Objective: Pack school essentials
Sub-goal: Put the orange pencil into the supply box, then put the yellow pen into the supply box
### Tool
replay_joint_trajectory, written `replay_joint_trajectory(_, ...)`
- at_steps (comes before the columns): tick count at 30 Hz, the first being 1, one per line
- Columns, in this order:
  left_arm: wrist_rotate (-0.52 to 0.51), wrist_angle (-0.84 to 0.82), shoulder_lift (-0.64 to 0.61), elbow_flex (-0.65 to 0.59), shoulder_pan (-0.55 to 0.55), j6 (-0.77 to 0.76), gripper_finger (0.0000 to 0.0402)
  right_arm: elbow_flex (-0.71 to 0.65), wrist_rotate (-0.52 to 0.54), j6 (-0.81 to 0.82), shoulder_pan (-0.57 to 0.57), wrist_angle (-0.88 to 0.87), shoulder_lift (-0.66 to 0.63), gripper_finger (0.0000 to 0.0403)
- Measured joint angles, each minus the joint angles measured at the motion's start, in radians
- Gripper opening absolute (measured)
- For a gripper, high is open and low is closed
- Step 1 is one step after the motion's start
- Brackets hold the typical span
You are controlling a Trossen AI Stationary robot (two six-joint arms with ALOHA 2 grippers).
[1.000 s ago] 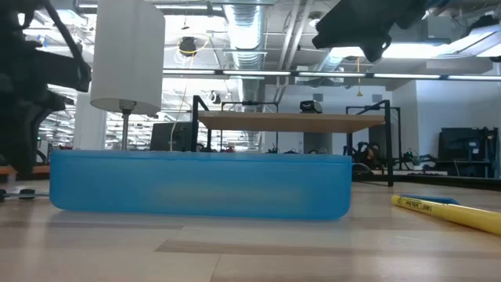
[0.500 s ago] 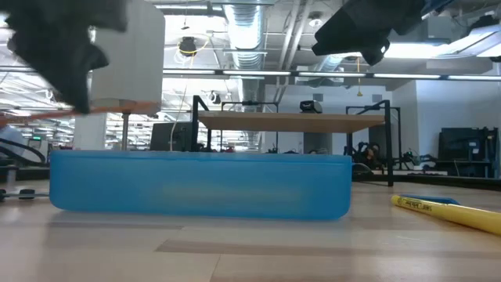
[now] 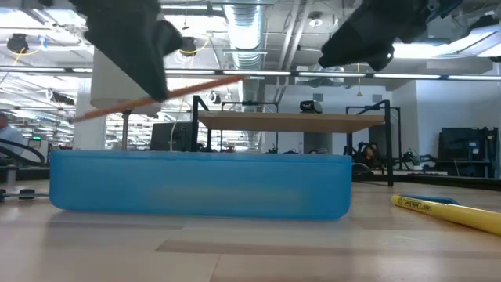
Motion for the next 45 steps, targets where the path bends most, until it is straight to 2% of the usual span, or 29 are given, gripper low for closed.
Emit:
replay_joint_trajectory(9,0.095,0.015,0.190,0.146,0.039,0.120,0.0000,0.000,0.000,0.057,0.000,-0.072,0.000,0.0127)
replay_joint_trajectory(22,0.156,0.088,0.225,0.151,0.102,0.132,0.0004,0.000,0.003,0.060,-0.006,-0.073,0.000,0.0127)
replay_joint_trajectory(26,0.153,0.087,0.225,0.150,0.102,0.128,0.0027,0.000,0.003,0.060,-0.006,-0.073,0.000,0.0127)
replay_joint_trajectory(35,0.143,0.046,0.225,0.152,0.101,0.128,0.0109,0.000,0.003,0.059,-0.006,-0.073,0.000,0.0127)
replay_joint_trajectory(38,0.145,-0.106,0.192,0.167,0.094,0.142,0.0122,0.000,0.004,0.058,-0.006,-0.073,0.000,0.0127)
replay_joint_trajectory(40,0.086,-0.155,0.139,0.164,0.077,0.117,0.0123,0.000,0.004,0.057,-0.006,-0.073,0.000,0.0127)
replay_joint_trajectory(43,0.008,-0.136,0.025,0.095,0.033,0.089,0.0119,0.000,0.004,0.057,-0.006,-0.073,0.000,0.0127)
replay_joint_trajectory(45,-0.036,-0.038,-0.060,0.007,-0.005,0.074,0.0114,0.000,0.004,0.057,-0.006,-0.073,0.000,0.0127)
